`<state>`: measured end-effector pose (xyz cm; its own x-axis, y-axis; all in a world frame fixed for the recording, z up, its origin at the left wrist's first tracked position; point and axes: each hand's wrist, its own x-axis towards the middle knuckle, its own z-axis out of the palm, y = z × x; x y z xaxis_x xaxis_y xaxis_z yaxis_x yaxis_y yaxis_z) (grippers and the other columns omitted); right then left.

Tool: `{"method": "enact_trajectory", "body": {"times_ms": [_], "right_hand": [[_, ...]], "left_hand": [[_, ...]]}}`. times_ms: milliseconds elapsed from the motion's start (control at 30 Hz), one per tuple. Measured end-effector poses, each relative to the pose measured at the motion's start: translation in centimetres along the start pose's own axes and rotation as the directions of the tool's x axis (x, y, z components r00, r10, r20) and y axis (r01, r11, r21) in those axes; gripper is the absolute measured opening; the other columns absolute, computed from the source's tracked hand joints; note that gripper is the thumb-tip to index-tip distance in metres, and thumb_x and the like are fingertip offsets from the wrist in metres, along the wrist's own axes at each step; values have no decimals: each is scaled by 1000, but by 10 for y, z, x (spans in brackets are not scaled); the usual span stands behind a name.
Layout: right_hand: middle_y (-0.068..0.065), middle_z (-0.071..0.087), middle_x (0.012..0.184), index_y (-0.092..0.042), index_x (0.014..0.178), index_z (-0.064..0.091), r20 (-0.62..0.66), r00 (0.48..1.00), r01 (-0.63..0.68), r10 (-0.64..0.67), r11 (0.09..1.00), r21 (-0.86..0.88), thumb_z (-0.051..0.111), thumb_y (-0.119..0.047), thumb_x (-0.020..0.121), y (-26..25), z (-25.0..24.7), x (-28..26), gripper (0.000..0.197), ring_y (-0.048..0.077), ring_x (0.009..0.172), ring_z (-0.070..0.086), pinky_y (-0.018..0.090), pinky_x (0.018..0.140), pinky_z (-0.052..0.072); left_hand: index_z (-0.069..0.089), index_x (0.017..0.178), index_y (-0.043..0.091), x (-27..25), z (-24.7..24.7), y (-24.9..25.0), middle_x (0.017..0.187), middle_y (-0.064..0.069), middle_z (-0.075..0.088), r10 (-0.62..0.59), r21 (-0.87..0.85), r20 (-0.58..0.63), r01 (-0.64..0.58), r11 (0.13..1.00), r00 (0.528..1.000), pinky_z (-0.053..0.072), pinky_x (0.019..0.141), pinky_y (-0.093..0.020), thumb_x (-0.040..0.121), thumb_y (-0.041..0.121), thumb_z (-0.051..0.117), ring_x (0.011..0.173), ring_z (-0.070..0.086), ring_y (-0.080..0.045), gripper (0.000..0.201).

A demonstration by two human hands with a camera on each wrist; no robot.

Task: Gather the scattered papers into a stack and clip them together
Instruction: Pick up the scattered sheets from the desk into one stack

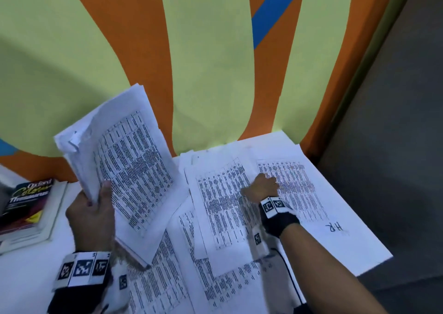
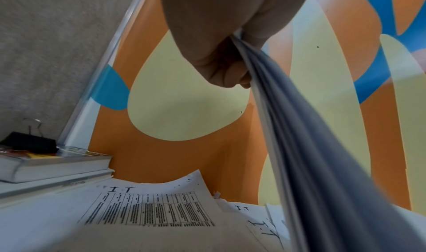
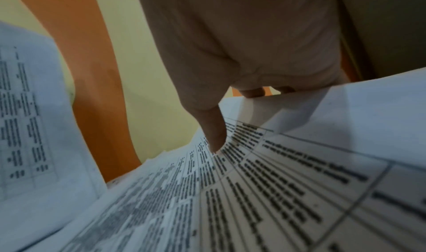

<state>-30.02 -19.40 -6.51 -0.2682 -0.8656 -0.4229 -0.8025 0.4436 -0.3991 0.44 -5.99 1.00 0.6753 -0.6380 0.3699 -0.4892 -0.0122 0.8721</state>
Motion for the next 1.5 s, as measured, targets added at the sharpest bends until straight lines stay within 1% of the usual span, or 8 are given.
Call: {"method": "enact_trajectory", "body": {"times_ms": [233, 400, 700, 900, 1033, 1167, 1300, 1500], "right_hand": [[21, 60, 117, 4, 128, 34, -48, 997, 71, -62, 976, 205, 70, -4, 78, 7, 6, -4, 62, 36, 105, 62, 40, 84, 55], [13, 61, 96, 4, 105, 59, -50, 997, 71, -62, 978, 198, 82, -17, 69, 42, -59, 3, 47, 23, 92, 59, 28, 68, 41], [21, 45, 136, -7, 126, 50, -143, 959, -259, 245, 962, -85, 84, -36, 62, 116, -77, 41, 78, 37, 125, 44, 44, 106, 38], [23, 45, 129, -5, 110, 57, -210, 936, -285, 282, 958, 20, 83, -23, 64, 119, -69, 41, 56, 40, 114, 47, 44, 92, 46], [22, 68, 92, -1, 73, 63, -279, 938, -156, 205, 970, 189, 73, -7, 67, 134, -72, 40, 13, 32, 74, 62, 39, 74, 57], [22, 62, 106, -3, 112, 56, -374, 919, -9, 126, 954, 299, 72, -5, 70, 139, -81, 31, 45, 37, 86, 61, 38, 75, 52], [18, 70, 89, -5, 98, 69, -458, 882, 247, -106, 933, 260, 72, -12, 76, 133, -118, 15, 23, 35, 86, 67, 41, 76, 55], [-4, 71, 60, -3, 89, 70, -476, 851, 500, -223, 621, 604, 75, -5, 75, 107, -183, -37, 16, 8, 57, 64, 24, 57, 56]], "left_hand": [[52, 69, -7, 0, 3, 6, 64, -16, 53, -5, -21, 11, 6, 1000, 1000, 33, 62, -30, 89, 23, 61, 64, 43, -19, 37], [50, 67, -11, 5, 3, 5, 62, -20, 54, 23, -16, 24, -22, 1000, 999, 30, 51, -25, 89, 22, 61, 63, 43, -21, 42], [51, 65, -5, 10, 14, -5, 56, -19, 47, 48, -34, 12, -47, 998, 999, 28, 42, -9, 88, 24, 63, 43, 42, 3, 39], [51, 65, -5, 7, 14, -5, 58, -21, 51, 82, -35, 19, -81, 996, 996, 29, 44, -9, 88, 23, 62, 53, 36, -7, 38], [52, 64, -5, 4, 11, -2, 58, -20, 53, 88, -31, 4, -88, 996, 996, 29, 44, -8, 88, 19, 63, 54, 36, -5, 36], [52, 64, -6, 4, 10, -4, 55, -18, 49, 92, -9, 8, -92, 996, 996, 29, 45, -8, 88, 19, 63, 47, 36, -5, 37], [51, 67, 0, 4, 9, -7, 51, -4, 44, 54, -12, 12, -54, 998, 998, 29, 41, -8, 89, 27, 62, 43, 46, 8, 37], [49, 66, 0, 4, 5, -5, 52, -6, 41, 35, 24, -8, -35, 999, 999, 29, 43, -5, 89, 24, 62, 44, 45, 15, 36]]}}
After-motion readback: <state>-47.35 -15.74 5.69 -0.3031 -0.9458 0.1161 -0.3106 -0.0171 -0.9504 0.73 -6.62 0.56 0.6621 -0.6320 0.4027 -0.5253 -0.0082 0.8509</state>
